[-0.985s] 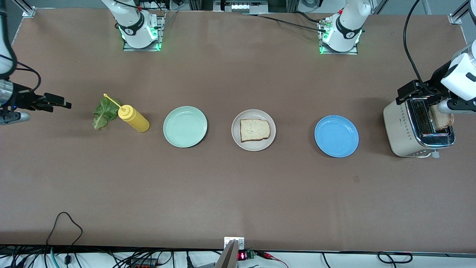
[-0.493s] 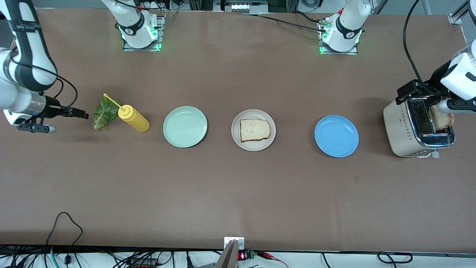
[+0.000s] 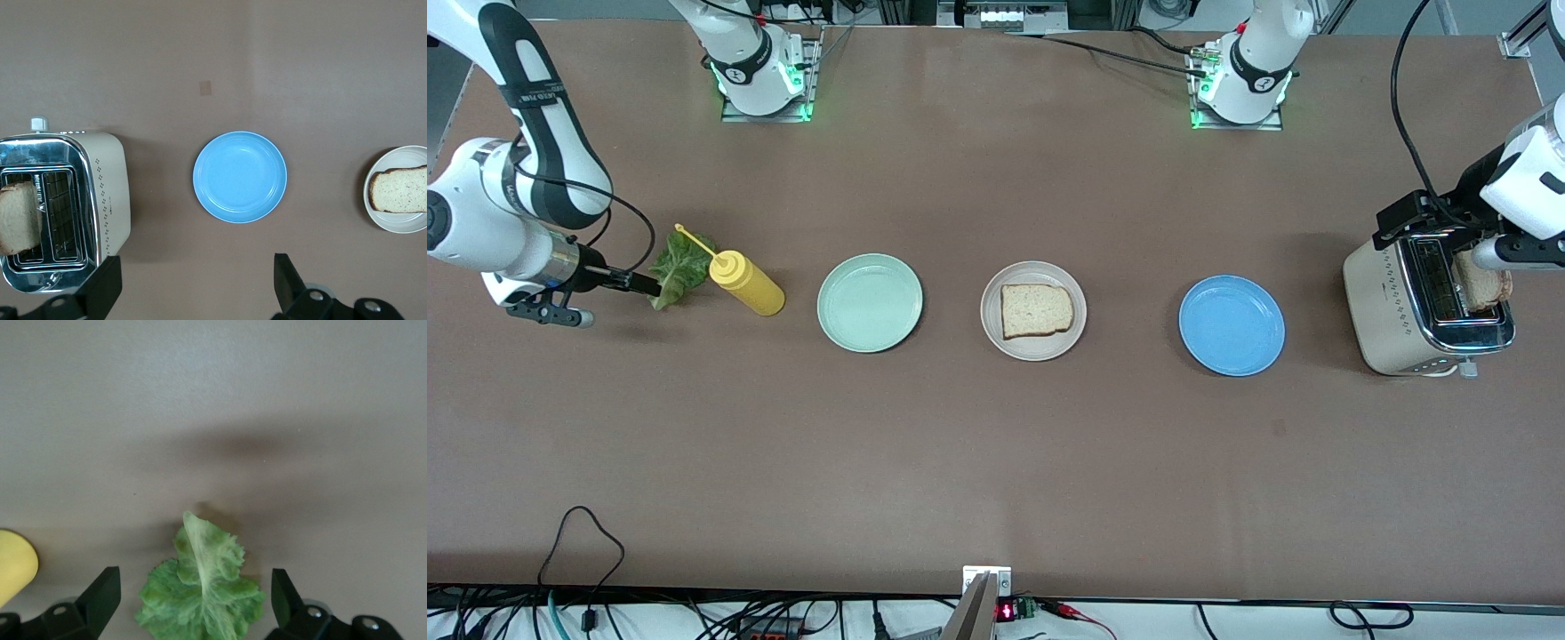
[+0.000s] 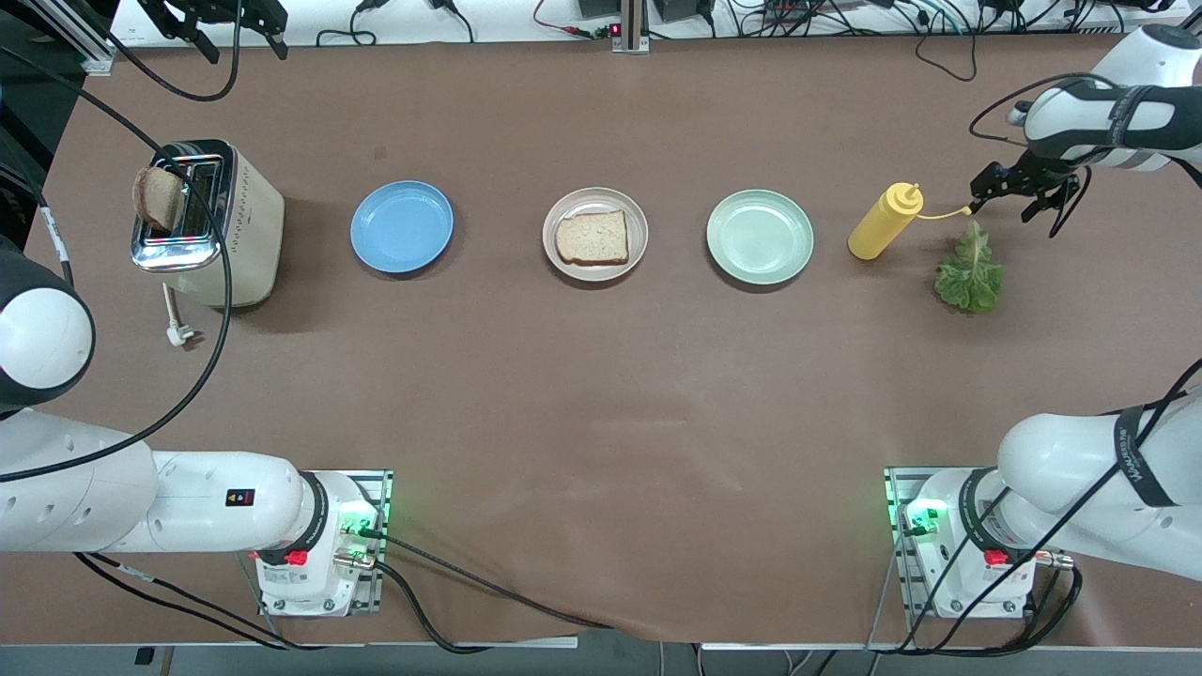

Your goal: Make sandwich in beige plate with both arms

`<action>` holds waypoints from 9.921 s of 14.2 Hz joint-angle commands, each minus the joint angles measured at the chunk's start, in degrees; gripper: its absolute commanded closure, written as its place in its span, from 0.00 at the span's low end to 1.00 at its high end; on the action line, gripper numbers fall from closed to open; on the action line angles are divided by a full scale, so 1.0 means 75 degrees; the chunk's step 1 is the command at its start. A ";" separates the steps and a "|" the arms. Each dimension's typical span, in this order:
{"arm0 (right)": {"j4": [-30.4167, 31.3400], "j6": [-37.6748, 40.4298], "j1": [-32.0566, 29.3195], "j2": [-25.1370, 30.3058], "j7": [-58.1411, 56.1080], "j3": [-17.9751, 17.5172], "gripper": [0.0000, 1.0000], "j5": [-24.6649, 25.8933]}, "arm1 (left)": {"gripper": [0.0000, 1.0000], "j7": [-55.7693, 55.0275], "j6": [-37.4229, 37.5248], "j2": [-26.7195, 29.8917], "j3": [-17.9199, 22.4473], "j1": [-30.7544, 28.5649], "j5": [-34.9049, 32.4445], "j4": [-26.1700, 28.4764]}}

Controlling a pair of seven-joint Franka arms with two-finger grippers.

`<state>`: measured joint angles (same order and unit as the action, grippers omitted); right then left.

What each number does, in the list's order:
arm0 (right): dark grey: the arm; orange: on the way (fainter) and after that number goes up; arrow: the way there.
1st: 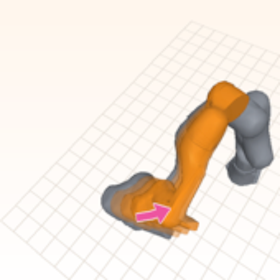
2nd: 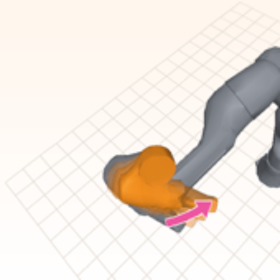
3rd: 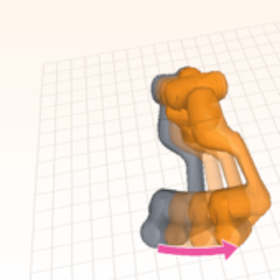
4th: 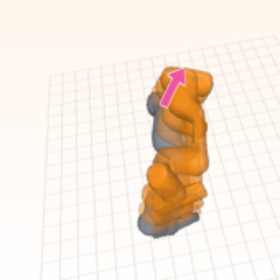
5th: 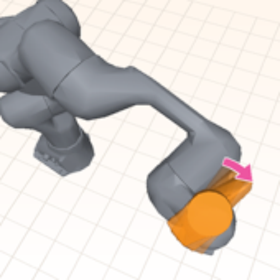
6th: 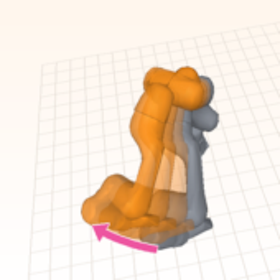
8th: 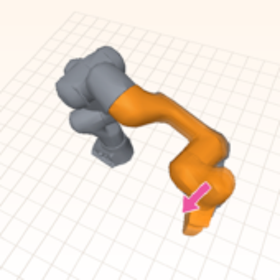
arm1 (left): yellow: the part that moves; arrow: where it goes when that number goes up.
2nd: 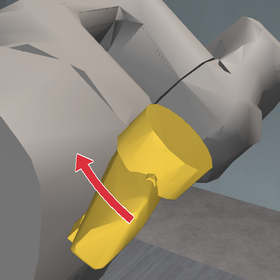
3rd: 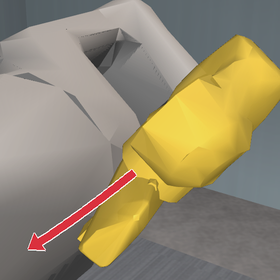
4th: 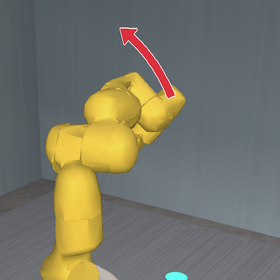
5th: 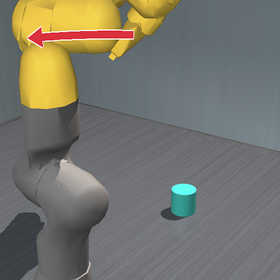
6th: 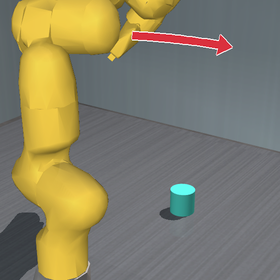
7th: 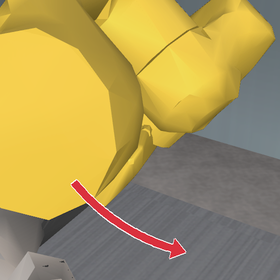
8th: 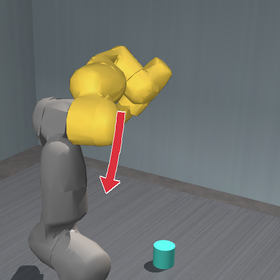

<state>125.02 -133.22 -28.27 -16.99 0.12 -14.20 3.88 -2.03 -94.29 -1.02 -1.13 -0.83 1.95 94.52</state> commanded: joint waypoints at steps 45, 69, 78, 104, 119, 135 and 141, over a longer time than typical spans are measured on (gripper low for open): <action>0.0007 -0.0298 -0.0250 0.0131 -0.0472 -0.0029 1.00 0.1065 | 0.00 0.0060 -0.0154 0.0077 0.0069 -0.0006 -0.0002 0.0054; -0.3977 0.6255 0.1434 0.1222 0.4936 -0.2126 1.00 -0.1219 | 0.00 0.0060 -0.0131 0.0077 0.0069 -0.0006 -0.0002 0.0054; -0.3977 0.4208 0.3755 0.0286 1.0221 -0.2115 1.00 -0.1185 | 0.00 0.0060 -0.0131 0.0077 0.0069 -0.0006 -0.0002 0.0054; -0.4563 -0.1479 0.6699 -0.3547 1.5500 -0.1318 1.00 -0.1091 | 0.00 0.0048 -0.0060 0.0077 0.0069 -0.0030 0.0022 0.0054; -0.4190 0.0252 0.5740 -0.1712 1.4135 -0.1329 0.00 -0.0986 | 0.00 0.0060 -0.0002 0.0101 0.0081 -0.0030 0.0033 0.0042; -0.3262 0.4483 0.2738 0.2498 0.3942 -0.0629 0.00 -0.1056 | 0.00 0.0048 -0.0002 0.0089 0.0081 -0.0030 0.0022 0.0042; -0.4452 0.6014 0.3755 0.2337 0.0821 0.2284 0.00 -0.1080 | 0.00 0.0060 0.0010 0.0030 0.0081 -0.0030 0.0022 -0.0004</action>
<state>97.14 -93.77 -4.07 1.72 10.89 -3.84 -3.91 -2.03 -94.78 -1.06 -0.74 -1.14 1.95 94.58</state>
